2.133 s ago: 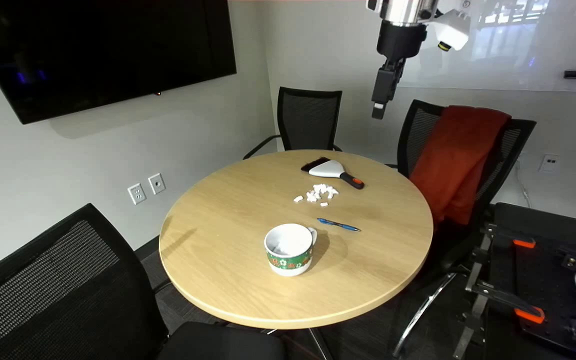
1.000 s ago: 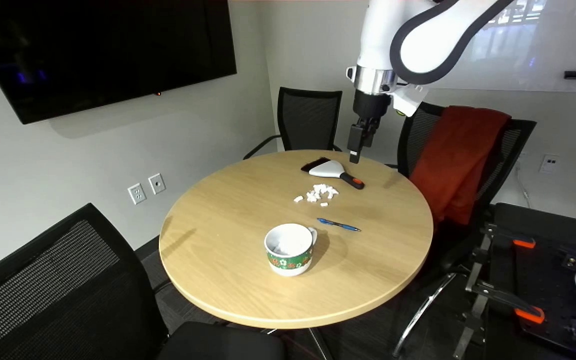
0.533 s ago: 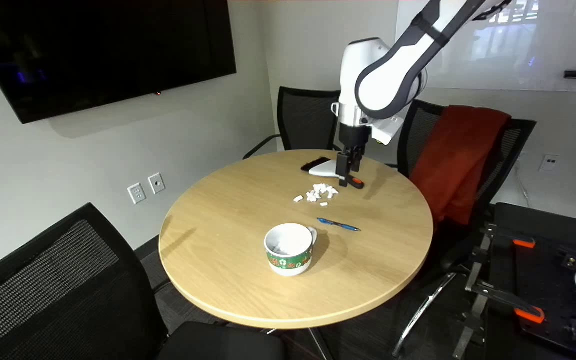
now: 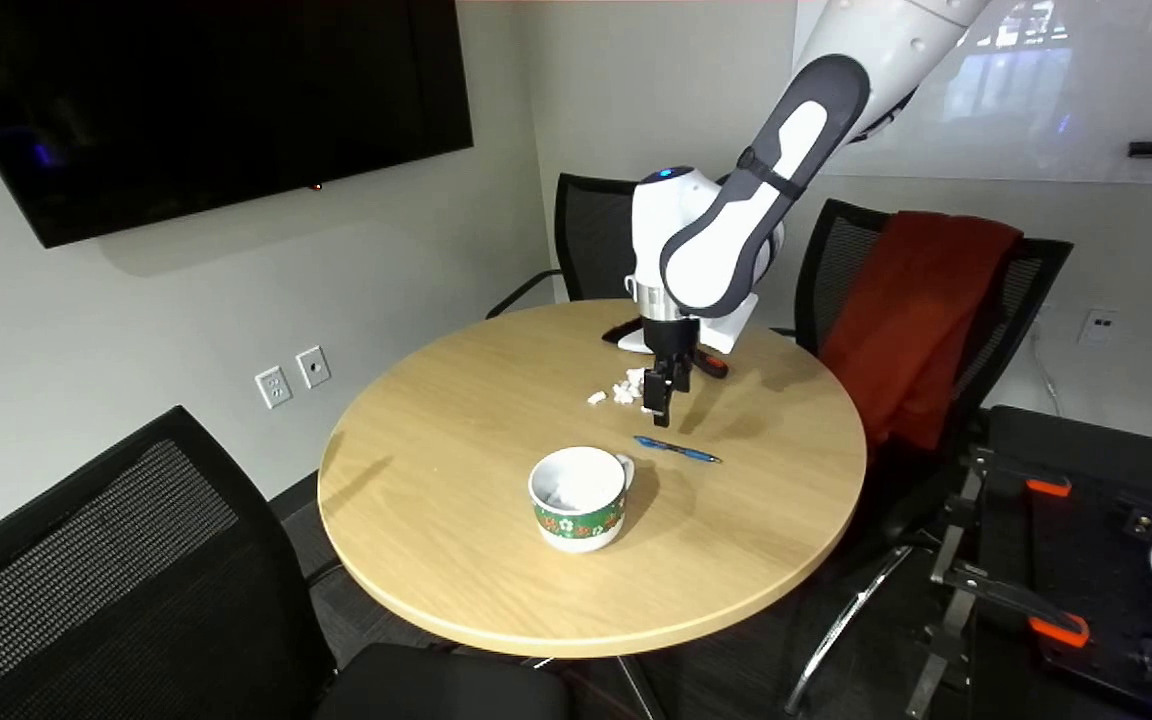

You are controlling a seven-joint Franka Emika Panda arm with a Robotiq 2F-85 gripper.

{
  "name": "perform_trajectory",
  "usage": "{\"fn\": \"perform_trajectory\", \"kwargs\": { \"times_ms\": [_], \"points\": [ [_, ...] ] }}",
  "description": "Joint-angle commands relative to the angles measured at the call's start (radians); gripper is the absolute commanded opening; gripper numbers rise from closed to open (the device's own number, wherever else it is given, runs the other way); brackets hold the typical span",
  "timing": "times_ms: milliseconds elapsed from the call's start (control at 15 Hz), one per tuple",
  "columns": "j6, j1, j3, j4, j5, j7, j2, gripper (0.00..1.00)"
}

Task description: Stir the content in the mug with the pen and leave it there

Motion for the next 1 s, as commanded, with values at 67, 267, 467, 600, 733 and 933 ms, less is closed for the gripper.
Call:
{"fn": "perform_trajectory", "kwargs": {
  "times_ms": [67, 267, 467, 600, 733, 933],
  "points": [
    [0.056, 0.043, -0.023, 0.081, -0.049, 0.078, 0.099, 1.00],
    [0.093, 0.054, -0.030, 0.106, -0.054, 0.099, 0.139, 1.00],
    [0.104, 0.055, -0.031, 0.121, -0.047, 0.103, 0.163, 1.00],
    [0.102, 0.049, -0.025, 0.132, -0.041, 0.098, 0.175, 1.00],
    [0.103, 0.047, -0.021, 0.137, -0.037, 0.096, 0.182, 0.93],
    [0.105, 0.049, -0.022, 0.141, -0.039, 0.096, 0.188, 0.59]
  ]
}}
